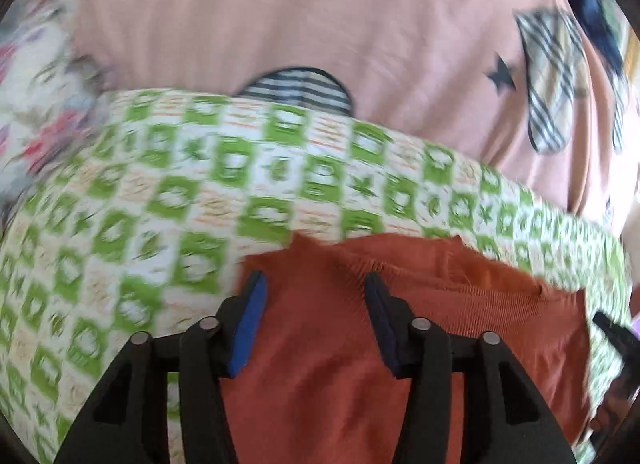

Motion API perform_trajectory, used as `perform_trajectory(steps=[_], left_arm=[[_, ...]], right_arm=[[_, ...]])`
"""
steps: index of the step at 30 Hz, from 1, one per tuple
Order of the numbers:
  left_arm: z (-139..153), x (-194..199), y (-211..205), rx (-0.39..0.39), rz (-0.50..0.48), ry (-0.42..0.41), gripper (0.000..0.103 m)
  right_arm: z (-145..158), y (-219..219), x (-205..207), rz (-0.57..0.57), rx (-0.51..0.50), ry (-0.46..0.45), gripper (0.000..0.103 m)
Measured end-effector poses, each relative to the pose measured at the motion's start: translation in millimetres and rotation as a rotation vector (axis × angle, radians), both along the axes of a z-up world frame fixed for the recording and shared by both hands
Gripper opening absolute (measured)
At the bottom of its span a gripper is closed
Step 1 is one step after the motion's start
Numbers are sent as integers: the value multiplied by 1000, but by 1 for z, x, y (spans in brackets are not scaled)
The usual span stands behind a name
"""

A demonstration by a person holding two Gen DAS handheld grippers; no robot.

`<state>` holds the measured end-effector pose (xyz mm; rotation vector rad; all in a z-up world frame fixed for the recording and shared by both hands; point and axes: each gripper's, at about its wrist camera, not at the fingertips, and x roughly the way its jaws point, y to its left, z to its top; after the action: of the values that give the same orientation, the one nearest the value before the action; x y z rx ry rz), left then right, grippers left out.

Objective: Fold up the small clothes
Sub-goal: 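Lift the hem with both tools, fold it toward the collar, release, then grasp the folded sweater edge with the left tool while the right tool grasps it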

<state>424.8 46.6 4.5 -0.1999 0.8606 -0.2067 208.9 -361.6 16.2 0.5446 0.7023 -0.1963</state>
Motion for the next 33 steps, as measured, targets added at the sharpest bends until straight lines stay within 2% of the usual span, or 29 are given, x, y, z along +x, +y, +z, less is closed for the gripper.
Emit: perform_trajectory(steps=[2, 9, 15, 17, 22, 24, 27, 33], left_arm=[[2, -21, 12, -58, -2, 6, 53], [-24, -138, 28, -162, -10, 60, 53], [-38, -214, 46, -211, 13, 104, 56], [-44, -227, 52, -225, 30, 122, 57], [-57, -250, 58, -260, 54, 156, 59], [-58, -253, 56, -263, 56, 154, 60], [-58, -251, 56, -282, 62, 151, 63], [-60, -229, 53, -318, 104, 154, 66]], right_arm=[[-3, 12, -15, 32, 7, 0, 28], [-35, 55, -66, 111, 74, 29, 29], [-53, 58, -126, 18, 76, 46, 29], [-51, 57, -140, -29, 34, 64, 29], [-34, 70, -161, -17, -28, 41, 30], [-29, 76, -167, 0, -21, 27, 33], [-26, 84, -171, 22, -6, 11, 43], [-26, 101, -170, 68, 6, 15, 44]])
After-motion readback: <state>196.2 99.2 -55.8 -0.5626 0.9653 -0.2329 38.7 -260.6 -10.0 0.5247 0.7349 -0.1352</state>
